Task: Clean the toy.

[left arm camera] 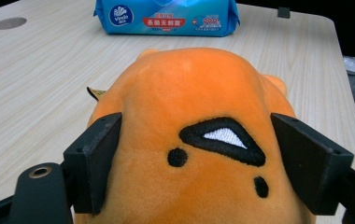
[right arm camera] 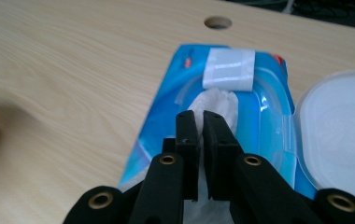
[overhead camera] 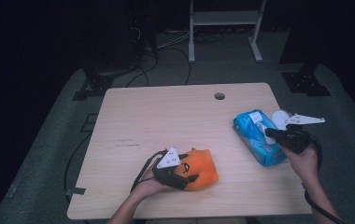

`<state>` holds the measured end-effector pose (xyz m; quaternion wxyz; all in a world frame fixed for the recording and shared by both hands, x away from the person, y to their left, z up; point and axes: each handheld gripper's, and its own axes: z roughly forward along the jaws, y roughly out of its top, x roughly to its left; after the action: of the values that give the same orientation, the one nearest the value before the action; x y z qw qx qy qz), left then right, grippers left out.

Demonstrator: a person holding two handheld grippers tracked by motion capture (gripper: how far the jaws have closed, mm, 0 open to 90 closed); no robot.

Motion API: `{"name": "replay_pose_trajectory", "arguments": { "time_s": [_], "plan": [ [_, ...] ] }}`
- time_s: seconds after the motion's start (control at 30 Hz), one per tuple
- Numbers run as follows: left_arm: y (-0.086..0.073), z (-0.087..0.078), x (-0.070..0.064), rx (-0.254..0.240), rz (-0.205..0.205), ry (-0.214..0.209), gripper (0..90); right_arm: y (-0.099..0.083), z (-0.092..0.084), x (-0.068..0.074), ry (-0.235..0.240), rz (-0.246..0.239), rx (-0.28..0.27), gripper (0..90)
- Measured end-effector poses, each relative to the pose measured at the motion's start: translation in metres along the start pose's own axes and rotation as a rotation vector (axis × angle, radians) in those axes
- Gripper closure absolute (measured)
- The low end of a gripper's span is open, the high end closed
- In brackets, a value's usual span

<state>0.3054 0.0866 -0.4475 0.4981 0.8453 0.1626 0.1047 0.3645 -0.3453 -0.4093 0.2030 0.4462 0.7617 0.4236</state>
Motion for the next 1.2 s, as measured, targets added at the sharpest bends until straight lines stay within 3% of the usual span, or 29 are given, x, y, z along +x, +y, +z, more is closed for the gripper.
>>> {"name": "replay_pose_trajectory", "arguments": {
  "time_s": [0.1,0.17,0.27,0.3,0.37,0.5,0.57,0.63,0.67,0.7,0.73,0.83,1.03,1.13,1.2],
  "plan": [
    [0.000,0.000,-0.001,-0.003,0.005,0.004,20.0,0.008,-0.025,0.010,0.021,-0.034,-0.048,84.6],
    [-0.001,0.000,-0.001,-0.004,0.006,0.004,20.0,0.011,-0.031,0.014,0.028,-0.051,-0.056,84.6],
    [-0.001,0.001,0.000,-0.006,0.001,0.002,19.8,0.017,-0.052,0.032,0.073,-0.095,-0.091,84.6],
    [-0.001,0.001,0.000,-0.009,-0.002,0.001,19.6,0.022,-0.063,0.045,0.107,-0.127,-0.115,84.6],
    [-0.001,0.001,0.000,-0.009,0.000,0.001,19.6,0.024,-0.066,0.050,0.125,-0.136,-0.121,84.6],
    [-0.001,0.001,0.000,-0.006,0.005,0.004,19.6,0.030,-0.074,0.084,0.224,-0.197,-0.143,84.6],
    [-0.002,0.001,0.000,-0.009,0.001,0.003,19.6,0.031,-0.073,0.097,0.281,-0.208,-0.144,84.5],
    [-0.002,0.001,0.000,-0.012,-0.002,0.001,19.6,0.033,-0.070,0.122,0.350,-0.249,-0.124,84.5],
    [-0.002,0.001,0.000,-0.012,-0.002,0.000,19.6,0.033,-0.070,0.122,0.350,-0.249,-0.124,84.5],
    [-0.002,0.000,0.001,-0.010,0.003,0.000,19.5,0.033,-0.067,0.137,0.405,-0.264,-0.116,84.5],
    [-0.002,0.000,0.001,-0.010,0.003,0.000,19.6,0.033,-0.067,0.137,0.405,-0.264,-0.116,84.5],
    [-0.002,0.000,0.001,-0.009,0.005,-0.003,19.5,0.034,-0.062,0.162,0.494,-0.295,-0.084,84.4],
    [-0.003,0.001,0.001,-0.013,0.002,-0.002,19.4,0.034,-0.046,0.172,0.539,-0.310,-0.029,84.4],
    [-0.003,0.001,0.001,-0.011,0.006,0.000,19.3,0.032,-0.020,0.171,0.579,-0.277,0.023,84.3],
    [-0.003,0.001,0.001,-0.012,0.007,-0.001,19.2,0.030,-0.002,0.171,0.575,-0.277,0.041,84.3]
  ]
}}
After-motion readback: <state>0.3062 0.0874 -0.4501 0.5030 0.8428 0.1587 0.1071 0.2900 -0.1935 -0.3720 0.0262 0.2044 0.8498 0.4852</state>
